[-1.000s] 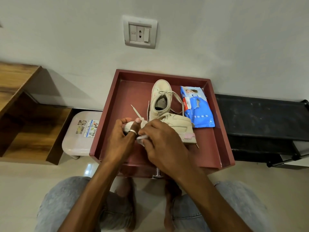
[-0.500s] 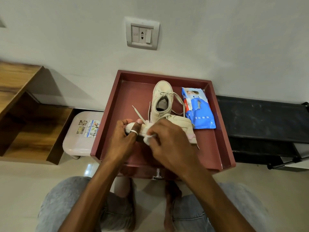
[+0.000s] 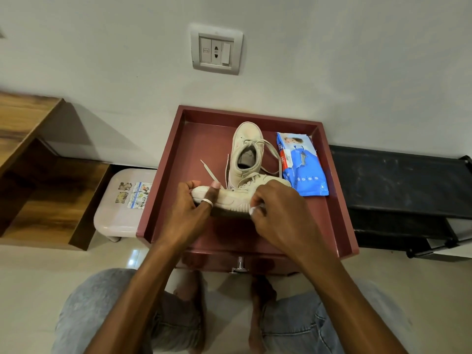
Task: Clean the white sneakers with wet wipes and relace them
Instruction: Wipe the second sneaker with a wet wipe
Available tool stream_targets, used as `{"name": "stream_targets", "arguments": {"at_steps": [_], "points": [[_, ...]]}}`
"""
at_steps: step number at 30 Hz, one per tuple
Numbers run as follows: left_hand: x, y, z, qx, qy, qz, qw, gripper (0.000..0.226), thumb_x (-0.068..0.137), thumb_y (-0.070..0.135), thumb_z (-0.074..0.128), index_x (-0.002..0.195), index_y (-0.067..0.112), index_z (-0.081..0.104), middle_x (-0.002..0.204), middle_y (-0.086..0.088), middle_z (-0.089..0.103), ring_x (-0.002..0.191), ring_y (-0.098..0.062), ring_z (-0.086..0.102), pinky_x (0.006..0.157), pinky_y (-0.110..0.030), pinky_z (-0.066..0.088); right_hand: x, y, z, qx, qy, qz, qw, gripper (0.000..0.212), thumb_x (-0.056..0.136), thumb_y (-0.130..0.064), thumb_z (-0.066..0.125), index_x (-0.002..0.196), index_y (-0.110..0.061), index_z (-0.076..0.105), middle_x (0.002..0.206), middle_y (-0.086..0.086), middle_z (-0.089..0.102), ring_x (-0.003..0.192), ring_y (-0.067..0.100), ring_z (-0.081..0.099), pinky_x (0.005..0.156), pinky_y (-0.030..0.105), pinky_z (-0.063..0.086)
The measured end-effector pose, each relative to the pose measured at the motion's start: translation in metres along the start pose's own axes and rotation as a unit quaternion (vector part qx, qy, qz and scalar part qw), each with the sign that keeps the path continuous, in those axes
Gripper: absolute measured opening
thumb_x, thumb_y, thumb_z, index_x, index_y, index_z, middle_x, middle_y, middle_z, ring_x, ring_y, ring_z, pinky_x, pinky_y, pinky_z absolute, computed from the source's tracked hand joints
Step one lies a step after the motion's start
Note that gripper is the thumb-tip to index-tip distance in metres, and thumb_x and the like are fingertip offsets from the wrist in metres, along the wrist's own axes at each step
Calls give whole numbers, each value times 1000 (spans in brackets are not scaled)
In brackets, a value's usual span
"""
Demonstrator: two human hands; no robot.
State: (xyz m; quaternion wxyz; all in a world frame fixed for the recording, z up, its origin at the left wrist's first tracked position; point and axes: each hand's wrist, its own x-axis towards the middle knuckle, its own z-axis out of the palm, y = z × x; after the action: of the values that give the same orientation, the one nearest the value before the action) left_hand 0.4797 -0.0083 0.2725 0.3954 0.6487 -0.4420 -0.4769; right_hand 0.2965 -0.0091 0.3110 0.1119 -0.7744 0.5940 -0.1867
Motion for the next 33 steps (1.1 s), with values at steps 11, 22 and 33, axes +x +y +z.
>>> {"name": "stream_targets", "arguments": {"at_steps": [11, 22, 33], "points": [[2, -4, 1, 73, -18, 15, 997, 49, 94, 54, 57, 126, 22, 38, 105, 6, 58, 87, -6, 59, 63, -20, 44, 2, 12, -8, -43, -73, 59, 995, 8, 78, -15, 65, 83, -18, 70, 92, -1, 64, 87, 18, 62, 72, 35, 54], [0, -3, -1, 97, -33, 21, 995, 76, 73, 69, 61, 130, 25, 38, 111, 4, 59, 94, -9, 63, 74, -27, 55, 1, -19, 5, 98, -6, -49, 994, 4, 78, -18, 68, 80, -20, 65, 86, -12, 59, 79, 7, 54, 68, 30, 47], [1, -2, -3, 92, -40, 10, 995, 68, 78, 62, 67, 126, 26, 36, 107, 8, 57, 91, -5, 60, 66, -18, 47, 1, 14, -7, -31, -52, 62, 996, 5, 80, -16, 66, 82, -19, 70, 89, -3, 66, 83, 14, 60, 68, 29, 51]]}}
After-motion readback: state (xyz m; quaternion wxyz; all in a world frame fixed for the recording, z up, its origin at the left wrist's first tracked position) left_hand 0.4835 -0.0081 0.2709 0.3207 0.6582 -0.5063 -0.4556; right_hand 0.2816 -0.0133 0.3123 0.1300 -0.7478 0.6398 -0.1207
